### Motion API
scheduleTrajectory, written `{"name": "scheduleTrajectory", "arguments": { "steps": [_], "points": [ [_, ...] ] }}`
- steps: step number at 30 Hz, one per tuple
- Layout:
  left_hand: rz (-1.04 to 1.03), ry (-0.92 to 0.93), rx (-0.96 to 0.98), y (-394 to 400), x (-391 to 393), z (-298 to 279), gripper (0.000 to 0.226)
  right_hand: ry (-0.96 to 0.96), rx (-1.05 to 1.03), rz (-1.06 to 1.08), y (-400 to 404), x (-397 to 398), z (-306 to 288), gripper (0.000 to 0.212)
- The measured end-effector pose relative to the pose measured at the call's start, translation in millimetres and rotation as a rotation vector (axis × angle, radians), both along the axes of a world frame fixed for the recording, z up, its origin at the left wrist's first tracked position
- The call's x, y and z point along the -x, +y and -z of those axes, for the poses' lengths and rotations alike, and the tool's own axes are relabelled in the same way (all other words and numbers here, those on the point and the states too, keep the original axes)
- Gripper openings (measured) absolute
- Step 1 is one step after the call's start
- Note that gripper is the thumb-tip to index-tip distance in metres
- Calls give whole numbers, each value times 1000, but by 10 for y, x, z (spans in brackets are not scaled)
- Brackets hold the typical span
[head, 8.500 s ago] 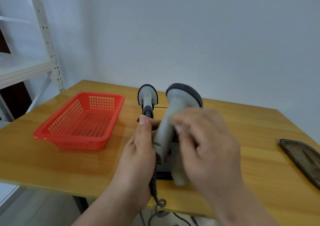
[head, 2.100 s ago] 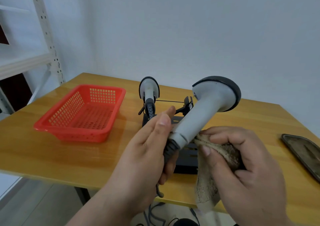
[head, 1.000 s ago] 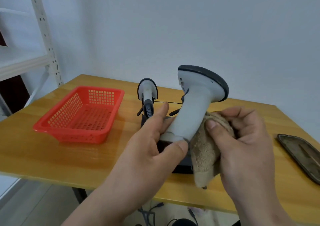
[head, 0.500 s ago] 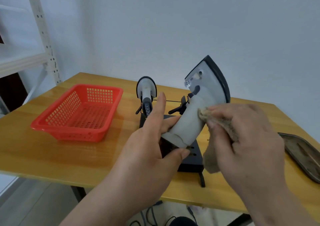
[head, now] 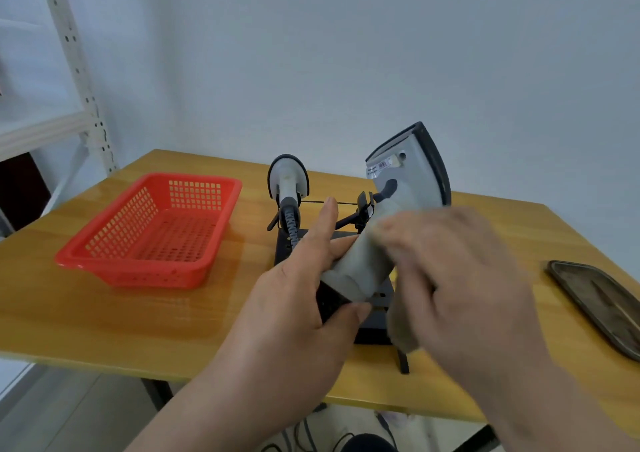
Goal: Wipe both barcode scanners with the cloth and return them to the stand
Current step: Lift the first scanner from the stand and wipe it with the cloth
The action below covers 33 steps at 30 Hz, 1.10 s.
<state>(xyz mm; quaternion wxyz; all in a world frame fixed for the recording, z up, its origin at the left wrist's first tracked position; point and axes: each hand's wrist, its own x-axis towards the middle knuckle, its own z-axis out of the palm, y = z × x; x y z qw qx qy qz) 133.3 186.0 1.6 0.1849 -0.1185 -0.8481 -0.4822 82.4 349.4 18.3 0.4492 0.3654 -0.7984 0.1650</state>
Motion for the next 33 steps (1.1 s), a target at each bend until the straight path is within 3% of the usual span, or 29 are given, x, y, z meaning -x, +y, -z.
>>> {"name": "scheduleTrajectory", "arguments": {
  "steps": [3,8,11,16,19,22,24,27,29,33],
  "points": [
    [16,0,-5,30,-15,6,97,-58,152,161,74,79,-61,15],
    [14,30,15,0,8,29,94,25,4,22,-33,-11,32,18],
    [25,54,42,37,2,34,96,-30,147,146,58,87,-48,16],
    [-9,70,108,4,61,103,95,58,-12,-114,-130,-95,73,31],
    [-26,78,115,13,40,132,97,-98,206,12,1,38,72,18],
    [-33,112,137,63,34,90,95,-431,658,73,-87,-61,100,15],
    [-54,147,173,57,57,54,91,-758,898,38,-228,-145,142,14],
    [-84,161,231,63,76,37,91,-1129,1169,-204,-358,-155,149,38],
    [-87,180,235,92,71,1,92,-1204,1320,-351,-385,-136,90,55],
    [-30,31,-1,97,21,-83,104,-1173,1314,-358,-354,-117,12,55]
  ]
}}
